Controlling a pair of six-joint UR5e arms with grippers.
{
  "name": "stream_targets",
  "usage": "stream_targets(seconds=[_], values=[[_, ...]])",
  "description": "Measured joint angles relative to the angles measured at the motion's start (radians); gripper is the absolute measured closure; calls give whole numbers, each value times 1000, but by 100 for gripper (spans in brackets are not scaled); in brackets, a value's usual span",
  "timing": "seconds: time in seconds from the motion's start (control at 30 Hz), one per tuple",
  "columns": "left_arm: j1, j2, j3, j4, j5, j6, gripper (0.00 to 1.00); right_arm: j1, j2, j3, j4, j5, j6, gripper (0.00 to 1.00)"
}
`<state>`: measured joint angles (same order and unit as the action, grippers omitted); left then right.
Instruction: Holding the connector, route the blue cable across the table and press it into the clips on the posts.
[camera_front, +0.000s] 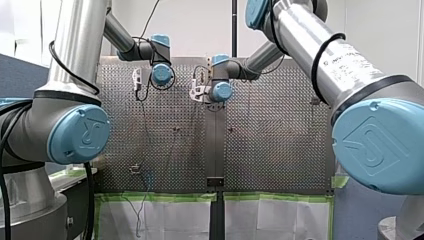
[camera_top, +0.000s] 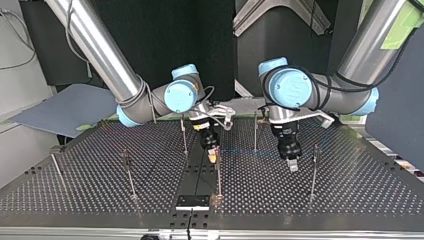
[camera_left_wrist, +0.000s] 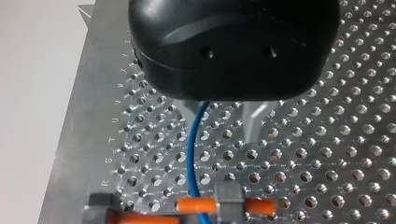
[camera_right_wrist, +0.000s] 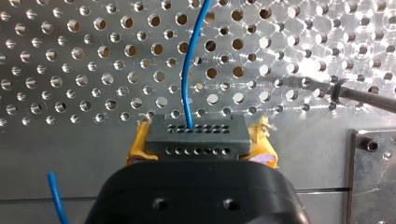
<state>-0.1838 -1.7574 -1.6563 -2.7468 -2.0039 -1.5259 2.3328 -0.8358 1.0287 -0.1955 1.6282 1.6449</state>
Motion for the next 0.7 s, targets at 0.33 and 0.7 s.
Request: stream_targets(seconds=[0.33, 0.7], values=[[-5, 0, 0, -7, -15, -13, 98, 0, 1, 0, 1, -1, 0, 99], [-17, 1, -35, -34, -18, -16, 98, 0, 2, 8, 10, -3, -1, 99]])
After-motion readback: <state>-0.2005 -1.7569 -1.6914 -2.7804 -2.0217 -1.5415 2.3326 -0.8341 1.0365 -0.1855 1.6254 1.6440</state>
